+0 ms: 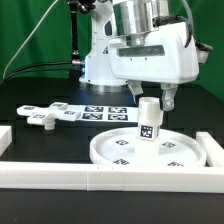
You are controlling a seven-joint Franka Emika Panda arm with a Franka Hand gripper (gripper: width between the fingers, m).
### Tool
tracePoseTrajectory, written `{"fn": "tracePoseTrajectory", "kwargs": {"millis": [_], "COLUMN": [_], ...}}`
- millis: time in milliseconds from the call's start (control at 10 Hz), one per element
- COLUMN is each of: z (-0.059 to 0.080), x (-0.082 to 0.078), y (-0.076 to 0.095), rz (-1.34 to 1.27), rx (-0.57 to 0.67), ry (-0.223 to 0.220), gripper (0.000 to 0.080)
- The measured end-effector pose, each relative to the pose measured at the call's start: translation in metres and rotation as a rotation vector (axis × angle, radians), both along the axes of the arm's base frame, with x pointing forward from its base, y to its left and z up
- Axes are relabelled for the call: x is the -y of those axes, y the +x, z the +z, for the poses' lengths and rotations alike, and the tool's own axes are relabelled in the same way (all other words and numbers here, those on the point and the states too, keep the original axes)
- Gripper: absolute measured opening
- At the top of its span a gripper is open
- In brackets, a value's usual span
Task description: Assemble round table
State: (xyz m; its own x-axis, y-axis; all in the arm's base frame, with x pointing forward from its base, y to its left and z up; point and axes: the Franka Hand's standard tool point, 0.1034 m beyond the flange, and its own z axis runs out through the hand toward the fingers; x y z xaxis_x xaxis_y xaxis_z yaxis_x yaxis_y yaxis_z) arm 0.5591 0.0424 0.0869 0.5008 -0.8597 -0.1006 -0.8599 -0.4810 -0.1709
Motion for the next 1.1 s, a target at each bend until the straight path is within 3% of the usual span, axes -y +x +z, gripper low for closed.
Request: {"fn": "tracePoseTrajectory", "kwargs": {"millis": [500, 1100], "z": [0.0058, 0.0029], "x": [0.0023, 0.0027], "y": [0.0021, 0.0036], "rz": [0.621, 1.072], "rx": [0.008, 0.071], "ry": [-0.065, -0.084], "gripper": [0.0649, 0.0649]}}
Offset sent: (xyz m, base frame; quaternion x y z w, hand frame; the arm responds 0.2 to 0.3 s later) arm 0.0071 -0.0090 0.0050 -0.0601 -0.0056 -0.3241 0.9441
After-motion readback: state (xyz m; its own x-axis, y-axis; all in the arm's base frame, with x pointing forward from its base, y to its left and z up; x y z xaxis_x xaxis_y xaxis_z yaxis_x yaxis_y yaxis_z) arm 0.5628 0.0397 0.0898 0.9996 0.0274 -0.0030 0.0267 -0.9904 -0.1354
